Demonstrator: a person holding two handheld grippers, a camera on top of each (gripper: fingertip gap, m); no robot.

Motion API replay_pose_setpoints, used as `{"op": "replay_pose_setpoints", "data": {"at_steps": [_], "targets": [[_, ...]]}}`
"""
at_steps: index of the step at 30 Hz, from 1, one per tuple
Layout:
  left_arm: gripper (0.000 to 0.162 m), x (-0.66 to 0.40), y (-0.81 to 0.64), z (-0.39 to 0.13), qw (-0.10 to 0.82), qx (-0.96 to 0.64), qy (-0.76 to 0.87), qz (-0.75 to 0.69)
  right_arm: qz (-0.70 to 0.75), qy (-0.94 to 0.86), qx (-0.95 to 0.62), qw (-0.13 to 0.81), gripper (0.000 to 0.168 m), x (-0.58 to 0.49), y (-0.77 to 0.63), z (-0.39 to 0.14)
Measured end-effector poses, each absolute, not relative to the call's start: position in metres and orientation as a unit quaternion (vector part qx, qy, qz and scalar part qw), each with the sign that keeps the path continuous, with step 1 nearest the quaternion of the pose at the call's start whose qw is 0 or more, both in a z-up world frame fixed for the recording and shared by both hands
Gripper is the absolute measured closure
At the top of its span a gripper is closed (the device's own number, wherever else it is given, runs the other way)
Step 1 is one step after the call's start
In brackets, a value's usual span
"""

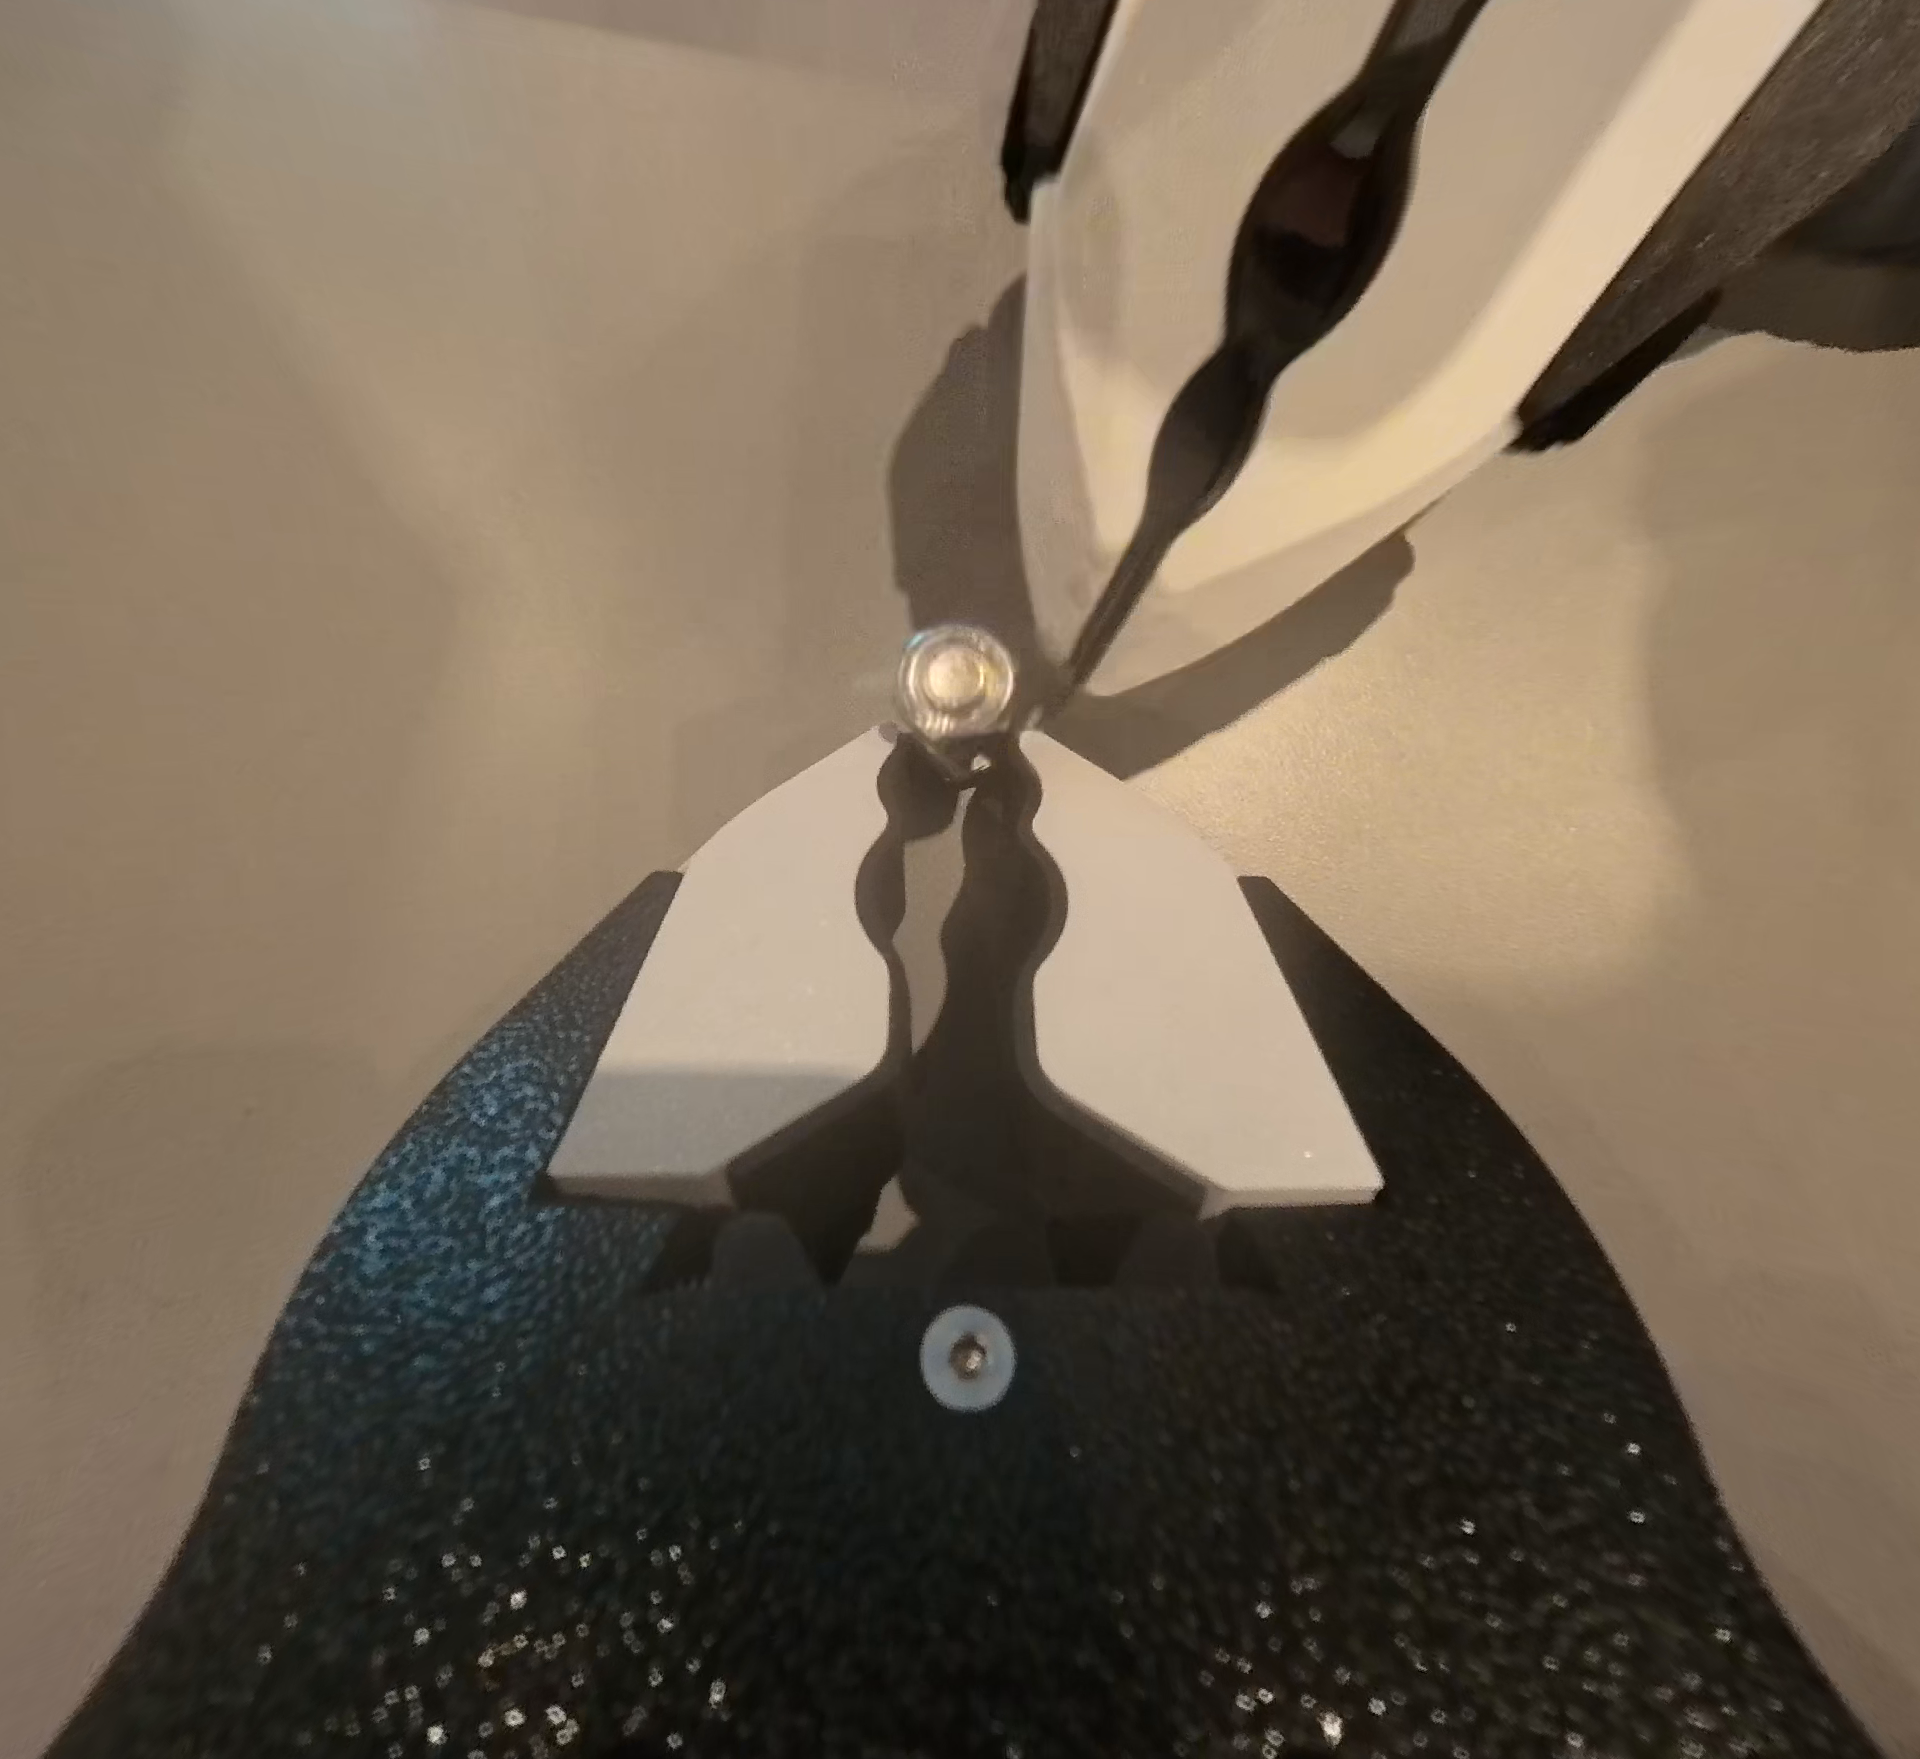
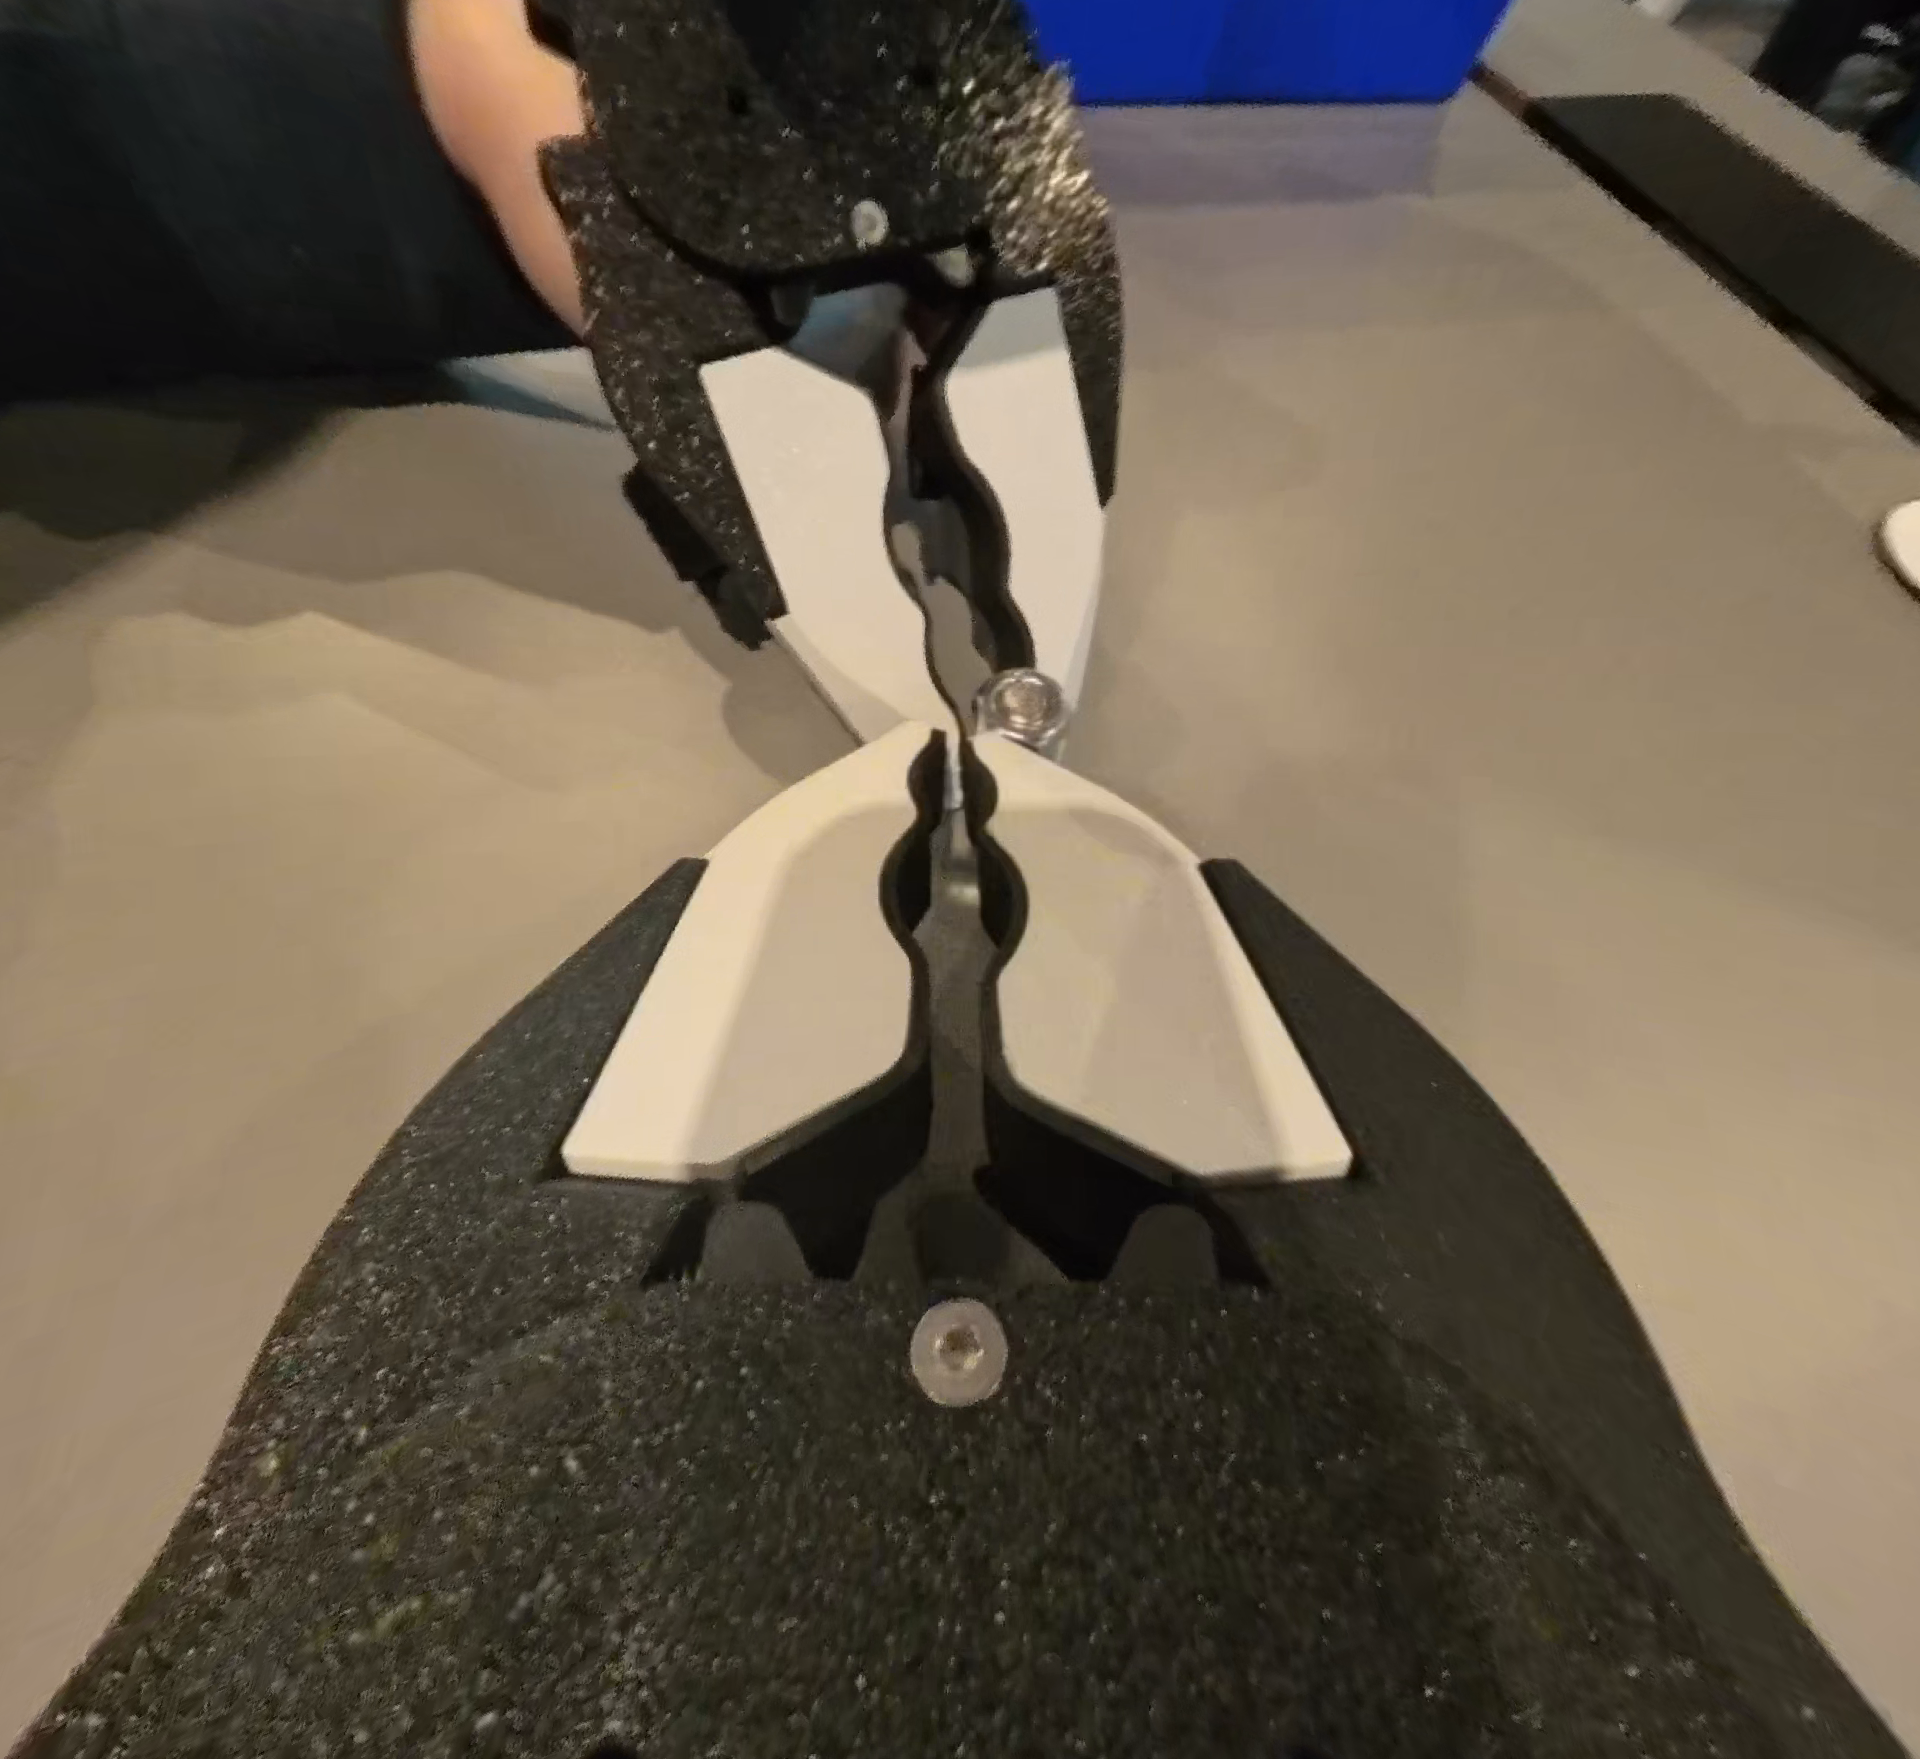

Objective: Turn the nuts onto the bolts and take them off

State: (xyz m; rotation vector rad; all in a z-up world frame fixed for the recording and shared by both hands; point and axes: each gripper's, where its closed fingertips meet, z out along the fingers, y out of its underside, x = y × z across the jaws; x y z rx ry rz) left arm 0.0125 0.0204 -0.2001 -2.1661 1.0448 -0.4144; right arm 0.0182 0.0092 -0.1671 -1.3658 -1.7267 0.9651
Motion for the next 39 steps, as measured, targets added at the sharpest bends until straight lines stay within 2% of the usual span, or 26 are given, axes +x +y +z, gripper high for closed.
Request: {"op": "replay_pose_setpoints", "data": {"at_steps": [4,6,9,10,11,14,16,19,22,29,30,32,34,36,39], "targets": [[0.146,0.013,0.02,-0.2,0.343,-0.834,0.402,-0.16,0.359,-0.642,-0.558,0.384,0.14,0.015,0.023,-0.165],[0.146,0.013,0.02,-0.2,0.343,-0.834,0.402,-0.159,0.349,-0.649,-0.557,0.383,0.137,0.012,0.023,-0.168],[0.146,0.013,0.02,-0.2,0.344,-0.833,0.402,-0.16,0.35,-0.673,-0.536,0.371,0.149,0.014,0.013,-0.171],[0.146,0.013,0.02,-0.2,0.344,-0.833,0.402,-0.16,0.363,-0.676,-0.528,0.364,0.163,0.016,0.009,-0.169],[0.146,0.013,0.02,-0.2,0.343,-0.834,0.401,-0.161,0.372,-0.67,-0.526,0.369,0.164,0.017,0.009,-0.166],[0.146,0.013,0.02,-0.2,0.343,-0.834,0.402,-0.161,0.369,-0.65,-0.545,0.381,0.147,0.016,0.018,-0.163],[0.146,0.013,0.02,-0.2,0.343,-0.833,0.402,-0.161,0.361,-0.652,-0.547,0.38,0.142,0.013,0.019,-0.166],[0.146,0.013,0.02,-0.2,0.343,-0.834,0.402,-0.162,0.349,-0.668,-0.539,0.377,0.144,0.013,0.016,-0.169],[0.146,0.013,0.02,-0.2,0.343,-0.833,0.402,-0.162,0.371,-0.665,-0.528,0.375,0.162,0.016,0.01,-0.164],[0.146,0.013,0.02,-0.2,0.343,-0.833,0.402,-0.163,0.345,-0.668,-0.545,0.372,0.145,0.013,0.016,-0.171],[0.146,0.013,0.02,-0.2,0.343,-0.833,0.402,-0.163,0.349,-0.67,-0.539,0.373,0.149,0.014,0.014,-0.17],[0.146,0.013,0.02,-0.2,0.343,-0.833,0.402,-0.162,0.371,-0.672,-0.529,0.362,0.167,0.017,0.008,-0.167],[0.146,0.013,0.02,-0.2,0.343,-0.833,0.402,-0.163,0.368,-0.659,-0.539,0.374,0.162,0.017,0.013,-0.165],[0.146,0.014,0.02,-0.2,0.343,-0.833,0.402,-0.163,0.356,-0.653,-0.556,0.372,0.149,0.015,0.019,-0.169],[0.146,0.014,0.02,-0.2,0.343,-0.833,0.402,-0.163,0.348,-0.662,-0.557,0.362,0.145,0.014,0.019,-0.173]]}}
